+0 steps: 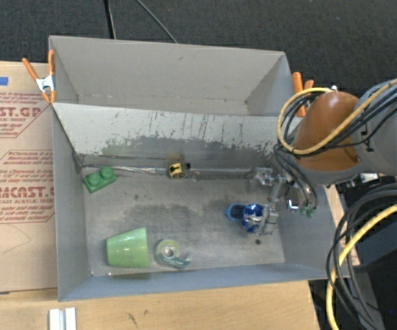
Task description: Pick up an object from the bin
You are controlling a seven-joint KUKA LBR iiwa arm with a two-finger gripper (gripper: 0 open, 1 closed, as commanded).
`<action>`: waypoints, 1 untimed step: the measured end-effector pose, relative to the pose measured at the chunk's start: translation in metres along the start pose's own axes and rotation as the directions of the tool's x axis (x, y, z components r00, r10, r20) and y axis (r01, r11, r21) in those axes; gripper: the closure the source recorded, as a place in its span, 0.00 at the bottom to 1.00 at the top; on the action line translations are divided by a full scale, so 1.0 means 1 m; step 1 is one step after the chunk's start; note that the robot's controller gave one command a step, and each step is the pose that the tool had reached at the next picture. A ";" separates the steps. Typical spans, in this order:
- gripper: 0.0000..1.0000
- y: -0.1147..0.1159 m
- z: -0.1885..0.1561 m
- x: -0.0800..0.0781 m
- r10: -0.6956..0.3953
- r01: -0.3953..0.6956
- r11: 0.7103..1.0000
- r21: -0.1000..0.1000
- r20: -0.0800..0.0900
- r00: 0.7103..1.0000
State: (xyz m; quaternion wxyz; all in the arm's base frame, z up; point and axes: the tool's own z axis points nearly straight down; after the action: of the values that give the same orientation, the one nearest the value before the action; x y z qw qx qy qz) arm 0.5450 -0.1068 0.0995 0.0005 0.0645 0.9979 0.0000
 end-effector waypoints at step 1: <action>0.00 0.005 0.031 0.014 0.072 -0.072 0.997 -0.001 -0.004 0.997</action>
Offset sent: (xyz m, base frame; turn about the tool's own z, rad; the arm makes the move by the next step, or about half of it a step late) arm -0.0125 0.0059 -0.0295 0.0723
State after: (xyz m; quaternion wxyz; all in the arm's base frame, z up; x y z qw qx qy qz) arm 0.5317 -0.0997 0.0682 -0.0012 0.1002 0.9950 0.0007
